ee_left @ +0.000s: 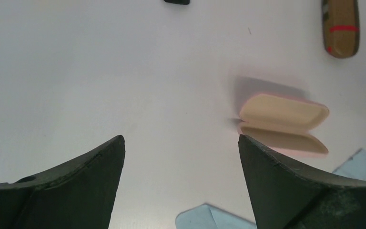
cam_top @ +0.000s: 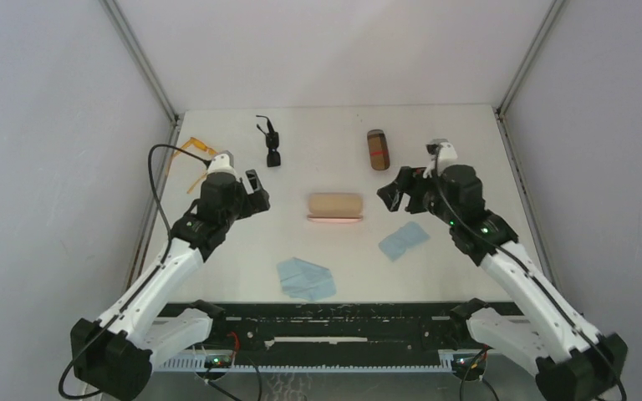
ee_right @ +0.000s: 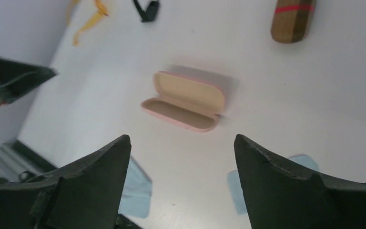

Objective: Organize the sunglasses
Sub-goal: Fold the glasses cleaning cloth at the center of the board.

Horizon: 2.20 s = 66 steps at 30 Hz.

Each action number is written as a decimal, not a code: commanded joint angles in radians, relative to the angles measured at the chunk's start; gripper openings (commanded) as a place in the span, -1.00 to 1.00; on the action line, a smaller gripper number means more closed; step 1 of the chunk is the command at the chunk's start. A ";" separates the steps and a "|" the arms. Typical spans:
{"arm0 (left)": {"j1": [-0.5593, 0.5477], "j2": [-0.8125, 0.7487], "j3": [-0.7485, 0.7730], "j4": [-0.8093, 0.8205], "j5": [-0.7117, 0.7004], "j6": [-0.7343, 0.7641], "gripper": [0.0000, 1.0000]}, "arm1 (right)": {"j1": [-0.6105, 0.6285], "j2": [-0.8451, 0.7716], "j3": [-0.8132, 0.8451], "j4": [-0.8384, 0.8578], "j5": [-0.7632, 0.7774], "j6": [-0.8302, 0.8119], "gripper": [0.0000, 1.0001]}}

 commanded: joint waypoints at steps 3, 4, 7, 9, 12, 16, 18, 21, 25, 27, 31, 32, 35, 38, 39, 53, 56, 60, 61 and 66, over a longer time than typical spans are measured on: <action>0.110 0.182 0.132 0.143 -0.040 -0.003 0.90 | -0.008 -0.214 0.184 -0.180 -0.131 0.175 0.98; 0.127 0.223 0.157 0.154 -0.052 -0.001 0.90 | -0.009 -0.228 0.219 -0.207 -0.148 0.187 1.00; 0.183 0.351 0.245 0.172 -0.070 0.008 0.91 | -0.019 -0.243 0.333 -0.240 -0.189 0.215 1.00; 0.227 0.441 0.329 0.148 -0.072 0.015 0.91 | -0.033 -0.236 0.419 -0.252 -0.231 0.227 1.00; 0.289 0.565 0.453 0.121 -0.042 0.039 0.86 | -0.056 -0.219 0.536 -0.260 -0.291 0.235 1.00; 0.360 0.722 0.615 0.060 -0.006 0.079 0.78 | -0.095 -0.212 0.608 -0.264 -0.329 0.237 1.00; 0.391 0.780 0.683 0.032 0.012 0.104 0.78 | -0.118 -0.210 0.622 -0.260 -0.356 0.249 1.00; 0.423 0.847 0.748 0.010 0.031 0.137 0.78 | -0.143 -0.201 0.633 -0.250 -0.410 0.269 1.00; 0.470 0.915 0.797 0.000 0.063 0.167 0.78 | -0.173 -0.202 0.633 -0.246 -0.444 0.295 1.00; 0.490 0.944 0.821 -0.004 0.078 0.186 0.78 | -0.181 -0.201 0.631 -0.243 -0.453 0.301 1.00; 0.520 0.999 0.857 -0.021 0.102 0.224 0.77 | -0.190 -0.195 0.629 -0.231 -0.479 0.315 1.00; 0.525 1.012 0.864 -0.028 0.104 0.231 0.76 | -0.190 -0.192 0.629 -0.230 -0.482 0.318 1.00; 0.529 1.041 0.875 -0.032 0.116 0.260 0.74 | -0.192 -0.188 0.629 -0.225 -0.493 0.327 1.00; 0.530 1.050 0.875 -0.038 0.138 0.274 0.73 | -0.192 -0.192 0.625 -0.224 -0.497 0.326 1.00; 0.530 1.050 0.873 -0.038 0.150 0.276 0.72 | -0.193 -0.195 0.623 -0.225 -0.497 0.324 1.00; 0.218 0.510 0.391 -0.028 0.000 0.030 0.53 | -0.195 -0.323 0.195 -0.354 -0.163 0.141 1.00; 0.065 0.393 0.237 -0.031 -0.013 -0.014 0.50 | -0.193 -0.336 0.100 -0.378 -0.119 0.112 0.97; -0.112 0.258 0.038 -0.019 -0.018 -0.091 0.44 | -0.173 -0.317 0.011 -0.371 -0.164 0.096 0.91; -0.143 0.223 -0.006 -0.011 -0.019 -0.118 0.43 | -0.164 -0.307 0.016 -0.370 -0.181 0.095 0.90; -0.283 0.085 -0.183 0.032 -0.013 -0.260 0.44 | -0.072 -0.296 0.053 -0.324 -0.159 0.144 0.90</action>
